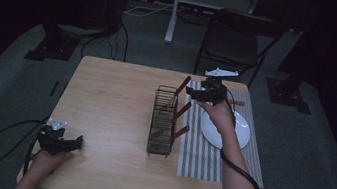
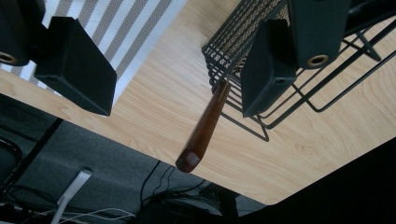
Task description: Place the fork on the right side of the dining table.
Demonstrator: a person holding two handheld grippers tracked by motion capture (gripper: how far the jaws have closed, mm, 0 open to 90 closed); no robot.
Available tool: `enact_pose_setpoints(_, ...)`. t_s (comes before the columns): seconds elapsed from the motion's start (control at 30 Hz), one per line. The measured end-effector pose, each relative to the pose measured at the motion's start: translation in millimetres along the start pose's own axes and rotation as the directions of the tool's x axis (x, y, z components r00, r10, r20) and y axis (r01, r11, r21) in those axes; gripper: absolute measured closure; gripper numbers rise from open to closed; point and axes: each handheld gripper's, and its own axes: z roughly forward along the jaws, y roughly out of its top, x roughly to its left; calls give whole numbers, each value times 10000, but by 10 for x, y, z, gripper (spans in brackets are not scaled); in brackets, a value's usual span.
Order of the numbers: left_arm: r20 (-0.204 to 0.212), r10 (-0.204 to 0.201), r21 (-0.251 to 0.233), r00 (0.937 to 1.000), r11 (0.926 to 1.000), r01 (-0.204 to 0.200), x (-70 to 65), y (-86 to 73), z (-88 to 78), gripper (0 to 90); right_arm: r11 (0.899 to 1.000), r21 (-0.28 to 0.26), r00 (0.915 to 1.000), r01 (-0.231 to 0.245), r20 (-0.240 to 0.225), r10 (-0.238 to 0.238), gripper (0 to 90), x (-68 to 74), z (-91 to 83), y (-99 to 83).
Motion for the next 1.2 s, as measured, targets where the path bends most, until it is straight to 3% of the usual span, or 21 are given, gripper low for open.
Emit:
enact_pose_setpoints(0.47,0,0,1,10000,10000,0,0,0,0,13,9996,237,9998,-160,-135,163,354,48,293,56)
enact_pose_setpoints(0.67,65,76,-2,10000,10000,-76,8,0,0,13,9989,406,9997,-231,-71,234,460,71,397,102)
enact_pose_setpoints(0.73,65,78,-1,9999,10000,-78,8,0,0,13,9987,502,10000,-5,15,4,509,77,416,99)
enact_pose_setpoints(0.87,67,75,-1,9999,10000,-75,8,0,0,13,9985,502,9996,233,-149,-226,592,99,425,94)
enact_pose_setpoints(0.93,66,74,-2,10000,10000,-74,8,0,0,13,9982,523,9987,303,-420,-281,682,110,424,100)
enact_pose_setpoints(1.2,67,74,-2,10000,10000,-74,8,0,0,13,9983,510,9917,264,-1273,-197,757,94,380,94)
